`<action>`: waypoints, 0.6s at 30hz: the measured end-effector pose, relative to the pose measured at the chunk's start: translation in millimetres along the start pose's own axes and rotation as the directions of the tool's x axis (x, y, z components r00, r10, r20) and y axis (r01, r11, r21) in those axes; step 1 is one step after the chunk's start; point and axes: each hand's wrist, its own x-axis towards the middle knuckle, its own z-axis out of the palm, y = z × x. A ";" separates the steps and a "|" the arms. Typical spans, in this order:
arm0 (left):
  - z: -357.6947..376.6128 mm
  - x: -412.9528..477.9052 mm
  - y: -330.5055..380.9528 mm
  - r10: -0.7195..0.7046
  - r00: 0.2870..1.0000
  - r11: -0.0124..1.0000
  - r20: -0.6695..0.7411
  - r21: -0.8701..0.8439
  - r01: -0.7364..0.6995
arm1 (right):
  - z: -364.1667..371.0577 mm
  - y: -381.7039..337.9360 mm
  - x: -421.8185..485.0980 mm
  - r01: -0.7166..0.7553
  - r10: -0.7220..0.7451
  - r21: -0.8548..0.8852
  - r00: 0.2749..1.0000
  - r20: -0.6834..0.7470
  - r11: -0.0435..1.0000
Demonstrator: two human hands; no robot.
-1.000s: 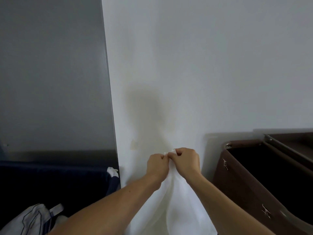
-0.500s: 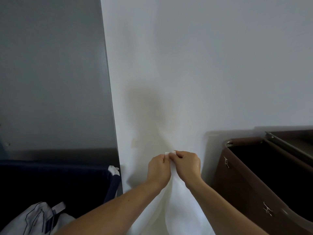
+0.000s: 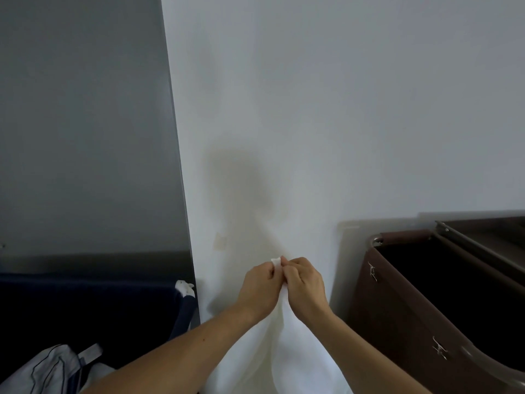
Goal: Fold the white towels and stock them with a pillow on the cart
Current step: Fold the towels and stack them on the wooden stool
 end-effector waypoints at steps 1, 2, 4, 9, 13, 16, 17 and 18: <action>-1.1 -0.1 1.8 0.006 1.000 0.999 0.003 0.041 -0.006 | -0.8 -2.1 -2.3 0.006 -0.007 0.037 1.000 0.012 0.999; -2.0 0.4 2.1 0.014 1.000 0.996 -0.006 0.092 -0.013 | -0.6 -3.1 -3.7 0.006 -0.008 0.076 1.000 0.024 0.997; -4.0 2.8 -0.6 0.037 0.998 0.987 -0.059 0.158 -0.027 | -0.1 -3.7 -3.9 -0.010 0.002 0.141 0.998 0.056 0.990; -16.1 16.7 -1.2 0.071 0.991 0.990 -0.115 0.126 -0.057 | -15.6 -9.4 11.5 0.086 -0.086 0.059 0.996 0.008 0.995; -55.9 39.0 30.2 0.148 0.981 0.987 -0.124 -0.037 -0.154 | -41.4 -13.5 35.1 0.282 -0.283 -0.130 0.959 0.016 0.950; -98.6 57.7 91.9 0.206 0.974 0.911 -0.090 -0.347 -0.225 | -62.1 -22.8 50.5 0.308 -0.314 -0.153 0.949 -0.011 0.939; -112.4 64.2 113.9 0.233 0.968 0.846 -0.092 -0.472 -0.248 | -68.6 -27.5 55.6 0.314 -0.321 -0.150 0.947 -0.026 0.938; -125.6 70.5 134.3 0.256 0.961 0.773 -0.102 -0.575 -0.267 | -74.9 -33.7 59.7 0.330 -0.340 -0.149 0.939 -0.047 0.932</action>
